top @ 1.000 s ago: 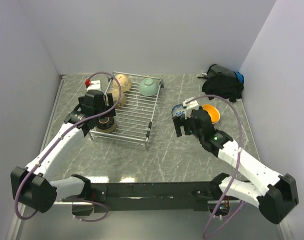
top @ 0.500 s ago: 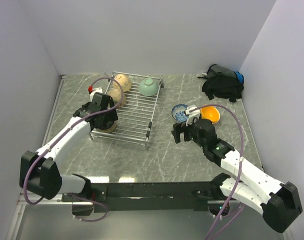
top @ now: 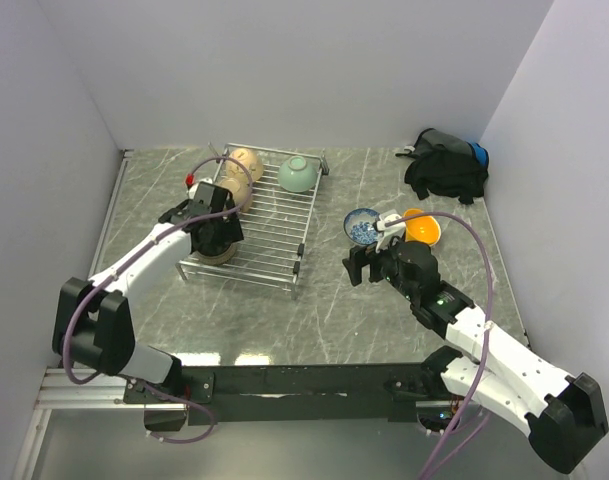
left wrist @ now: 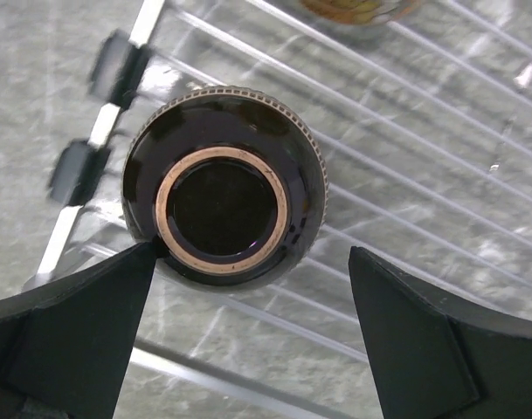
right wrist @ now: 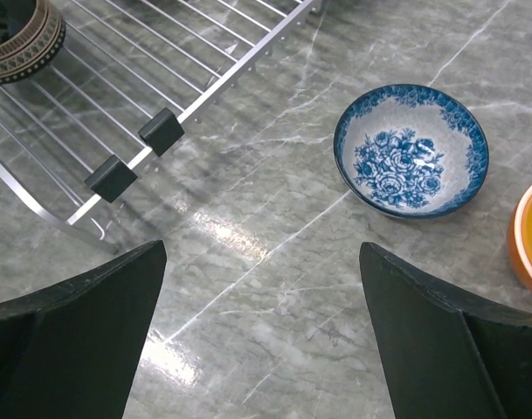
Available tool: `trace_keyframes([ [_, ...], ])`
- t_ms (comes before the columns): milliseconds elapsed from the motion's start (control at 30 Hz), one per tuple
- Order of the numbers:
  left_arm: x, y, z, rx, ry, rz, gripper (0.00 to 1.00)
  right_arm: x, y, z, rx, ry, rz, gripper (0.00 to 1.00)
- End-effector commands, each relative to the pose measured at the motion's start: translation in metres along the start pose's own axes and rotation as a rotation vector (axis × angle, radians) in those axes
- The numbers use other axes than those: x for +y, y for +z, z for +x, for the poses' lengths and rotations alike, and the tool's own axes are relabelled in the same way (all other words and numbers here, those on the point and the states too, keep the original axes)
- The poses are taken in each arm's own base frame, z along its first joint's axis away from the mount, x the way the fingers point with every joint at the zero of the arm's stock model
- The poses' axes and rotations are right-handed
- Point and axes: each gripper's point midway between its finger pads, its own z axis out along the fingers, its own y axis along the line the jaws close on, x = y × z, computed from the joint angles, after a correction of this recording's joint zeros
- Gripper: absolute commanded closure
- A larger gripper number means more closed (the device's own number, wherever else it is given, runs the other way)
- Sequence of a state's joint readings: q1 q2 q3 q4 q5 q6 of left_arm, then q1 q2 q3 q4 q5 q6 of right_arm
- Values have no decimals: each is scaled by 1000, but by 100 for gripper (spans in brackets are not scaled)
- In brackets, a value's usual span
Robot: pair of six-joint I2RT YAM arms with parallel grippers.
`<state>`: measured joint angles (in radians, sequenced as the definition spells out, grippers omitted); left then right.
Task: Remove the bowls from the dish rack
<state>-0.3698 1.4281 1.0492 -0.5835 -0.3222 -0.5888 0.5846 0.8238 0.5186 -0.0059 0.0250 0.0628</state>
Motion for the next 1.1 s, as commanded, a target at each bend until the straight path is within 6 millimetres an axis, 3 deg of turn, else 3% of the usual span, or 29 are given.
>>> trace_keyframes([
  [0, -40, 2, -25, -16, -35, 130, 1, 3, 2, -10, -41, 8, -14, 0],
  [267, -75, 11, -73, -64, -11, 174, 1, 1, 2, -8, -33, 5, -5, 0],
  [433, -63, -8, -90, -147, 46, 96, 1, 1, 1, -7, -36, 7, -5, 0],
  [567, -51, -20, -83, -212, 187, -37, 1, 2, 2, -7, -39, 8, -12, 0],
  [600, -60, -26, -76, -224, 274, -47, 1, 3, 3, -5, -34, 8, -13, 0],
  [700, -60, -33, -62, -261, 450, -180, 1, 4, 4, -3, -27, 9, -18, 0],
  [833, -63, -25, -39, -247, 633, -322, 1, 3, 4, -3, -28, 6, -14, 0],
  [1067, -79, -13, -29, -240, 763, -402, 1, 3, 4, -2, -26, 6, -15, 0],
])
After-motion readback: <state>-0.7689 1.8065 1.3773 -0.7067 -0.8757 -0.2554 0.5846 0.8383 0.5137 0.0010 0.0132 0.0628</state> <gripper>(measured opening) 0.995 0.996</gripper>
